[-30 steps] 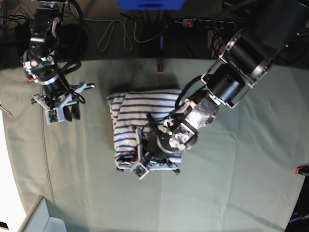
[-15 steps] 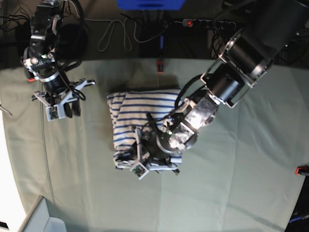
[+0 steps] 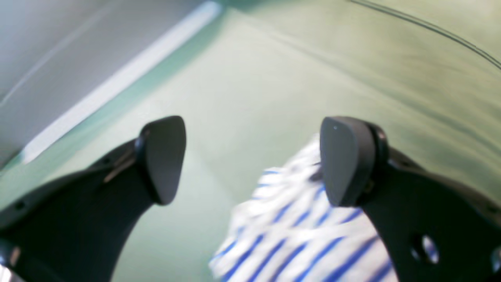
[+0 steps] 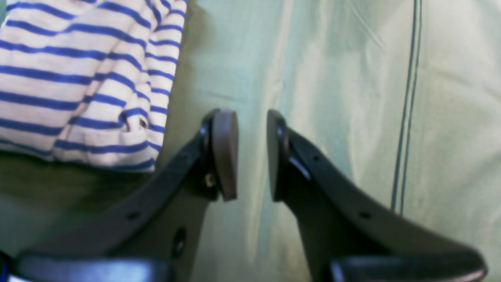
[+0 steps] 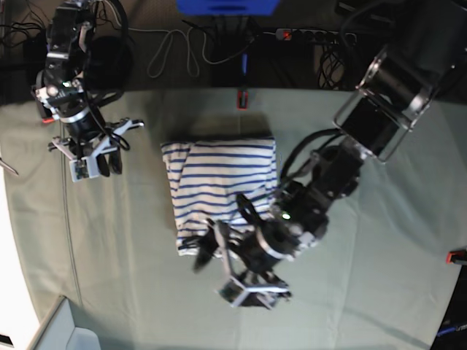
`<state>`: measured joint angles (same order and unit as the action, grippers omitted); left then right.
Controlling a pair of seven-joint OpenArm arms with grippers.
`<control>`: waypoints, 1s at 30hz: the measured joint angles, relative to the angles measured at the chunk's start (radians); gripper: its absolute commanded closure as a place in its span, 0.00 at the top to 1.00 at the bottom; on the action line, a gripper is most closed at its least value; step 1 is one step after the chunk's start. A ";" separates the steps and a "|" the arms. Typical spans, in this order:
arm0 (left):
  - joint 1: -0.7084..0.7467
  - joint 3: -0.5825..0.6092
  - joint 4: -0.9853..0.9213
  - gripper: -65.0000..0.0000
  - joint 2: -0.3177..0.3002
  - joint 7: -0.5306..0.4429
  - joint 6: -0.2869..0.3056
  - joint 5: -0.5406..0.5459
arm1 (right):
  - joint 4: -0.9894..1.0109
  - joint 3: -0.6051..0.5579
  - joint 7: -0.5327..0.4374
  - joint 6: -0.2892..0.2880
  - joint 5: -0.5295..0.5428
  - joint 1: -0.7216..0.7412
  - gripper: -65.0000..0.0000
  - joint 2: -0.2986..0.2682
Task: Layout the t-shirt on the table in an organized manner, then fold the t-shirt properly
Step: 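Grasp the folded stack edge with the left gripper and fold it over, then press and tuck the folded stack edge with the right gripper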
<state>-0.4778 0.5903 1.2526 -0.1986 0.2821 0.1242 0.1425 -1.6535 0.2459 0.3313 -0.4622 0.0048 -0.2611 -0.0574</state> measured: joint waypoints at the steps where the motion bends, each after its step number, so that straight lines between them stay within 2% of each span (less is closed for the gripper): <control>1: 0.027 -0.057 0.020 0.79 -0.016 -0.003 -0.001 0.006 | 0.000 0.000 0.002 0.000 0.000 0.000 0.18 0.000; 5: 0.192 -0.369 0.076 0.79 -0.065 0.003 -0.001 0.006 | -0.001 0.000 0.001 0.000 0.000 -0.013 0.18 0.000; 9: 0.389 -0.709 0.162 0.79 -0.074 0.047 -0.011 0.000 | 0.000 0.000 0.001 0.000 0.001 -0.022 0.18 0.002; 14: 0.594 -0.999 0.292 0.79 -0.017 0.265 -0.012 -0.001 | -0.020 -0.004 0.005 -0.001 0.001 -0.052 0.09 0.061; 16: 0.662 -1.082 0.333 0.79 0.014 0.320 0.005 0.010 | -0.051 -0.015 -0.002 -0.001 0.002 -0.068 0.05 0.080; 18: 0.729 -1.176 0.366 0.79 0.049 0.360 -0.008 0.001 | -0.075 -0.063 -0.006 -0.001 0.000 -0.066 0.03 0.074; 23: 0.880 -1.281 0.417 0.79 0.133 0.377 -0.003 0.005 | -0.067 -0.177 -0.003 0.000 0.002 0.036 0.02 0.077; 30: 0.980 -1.344 0.455 0.79 0.150 0.372 0.000 0.010 | 0.196 -0.324 0.000 0.000 -0.001 0.274 0.02 0.070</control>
<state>0.5026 -0.7536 1.7073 -0.0483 0.6540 0.1242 0.1520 -1.4578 -0.0784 0.3317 -0.4625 0.0036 0.0124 0.0124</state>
